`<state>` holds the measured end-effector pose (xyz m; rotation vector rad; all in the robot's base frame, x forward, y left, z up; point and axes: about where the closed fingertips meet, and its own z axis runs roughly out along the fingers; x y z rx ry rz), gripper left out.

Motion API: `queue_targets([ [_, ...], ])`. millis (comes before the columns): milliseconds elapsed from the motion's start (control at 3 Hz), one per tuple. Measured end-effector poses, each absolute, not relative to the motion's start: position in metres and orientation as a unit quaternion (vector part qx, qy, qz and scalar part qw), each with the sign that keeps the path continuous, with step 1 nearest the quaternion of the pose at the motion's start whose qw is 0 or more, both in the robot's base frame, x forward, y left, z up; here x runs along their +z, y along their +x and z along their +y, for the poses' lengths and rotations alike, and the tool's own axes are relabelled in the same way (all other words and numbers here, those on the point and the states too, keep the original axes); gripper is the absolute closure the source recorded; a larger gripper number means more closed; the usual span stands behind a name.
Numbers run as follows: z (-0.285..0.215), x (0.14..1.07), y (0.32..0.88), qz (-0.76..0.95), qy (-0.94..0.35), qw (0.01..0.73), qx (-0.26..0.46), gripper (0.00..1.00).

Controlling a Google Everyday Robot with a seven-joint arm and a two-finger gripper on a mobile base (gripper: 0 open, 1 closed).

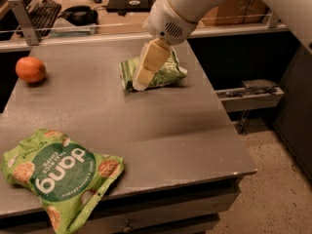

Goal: Move orange near green rice chip bag

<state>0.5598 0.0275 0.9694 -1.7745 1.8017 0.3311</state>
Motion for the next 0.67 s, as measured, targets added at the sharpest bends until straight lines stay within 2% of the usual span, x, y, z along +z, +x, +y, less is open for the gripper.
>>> queue_targets([
  [333, 0.040, 0.968, 0.566, 0.670, -0.665, 0.302, 0.134, 0.00],
  [667, 0.090, 0.964, 0.587, 0.645, -0.669, 0.331, 0.164, 0.00],
])
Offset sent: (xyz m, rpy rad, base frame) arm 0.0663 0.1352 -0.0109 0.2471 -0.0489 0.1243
